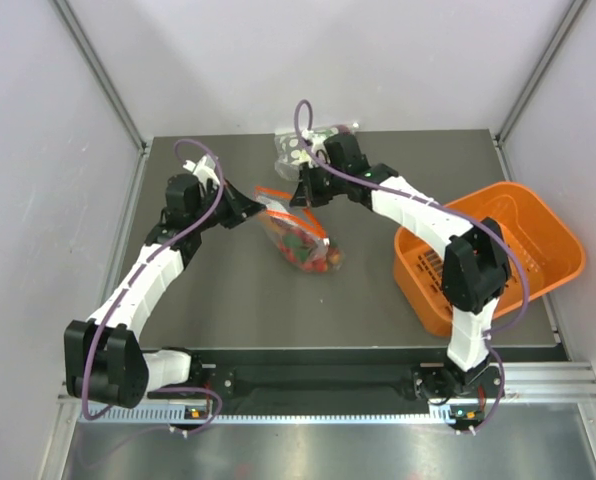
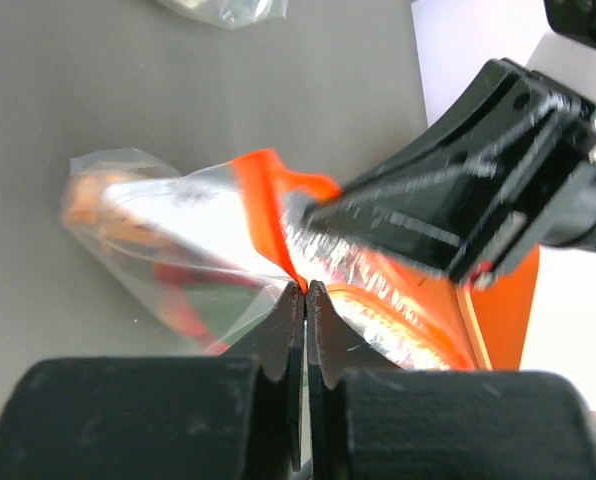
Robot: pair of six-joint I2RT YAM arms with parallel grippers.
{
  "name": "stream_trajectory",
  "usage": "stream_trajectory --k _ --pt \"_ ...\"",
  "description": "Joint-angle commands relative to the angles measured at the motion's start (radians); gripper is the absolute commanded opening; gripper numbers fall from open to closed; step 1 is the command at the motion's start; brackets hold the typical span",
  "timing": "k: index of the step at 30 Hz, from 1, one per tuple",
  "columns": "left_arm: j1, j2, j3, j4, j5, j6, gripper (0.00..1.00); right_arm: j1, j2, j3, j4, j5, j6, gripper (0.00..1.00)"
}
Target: Open the zip-top bag and remove the fake food
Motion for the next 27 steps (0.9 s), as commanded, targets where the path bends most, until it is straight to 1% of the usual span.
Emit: stream_trajectory --k 1,3,7,12,16,22,23,27 --pt "0.042 -0.001 0.07 -0.01 0.035 0.062 0.0 -0.095 -0.125 0.006 0.001 0.125 0.033 0.0" --pt "0.067 0.014 0.092 -0.028 0.058 0.076 0.0 -0.136 -0.18 -0.008 0.001 0.163 0.033 0.0" --pt "0.079 0.043 0.127 -0.045 0.095 0.105 0.0 -0.167 -0.251 0.003 -0.024 0.179 0.002 0.0" --pt "0.079 0.121 0.168 -0.054 0.153 0.146 0.0 -0.156 -0.268 0.026 -0.039 0.165 -0.003 0.0" --pt "0.079 0.193 0.194 -0.155 0.117 0.286 0.0 -0.11 -0.245 -0.009 -0.023 0.168 0.02 0.0" --pt "0.079 0.206 0.204 -0.26 0.005 0.415 0.01 -0.038 -0.201 -0.078 0.046 0.177 0.079 0.0" --pt "0.077 0.201 0.208 -0.271 -0.002 0.423 0.03 -0.032 -0.195 -0.088 0.054 0.177 0.085 0.0" --pt "0.076 0.126 0.217 -0.28 -0.032 0.435 0.3 -0.009 -0.17 -0.089 0.068 0.18 0.099 0.0"
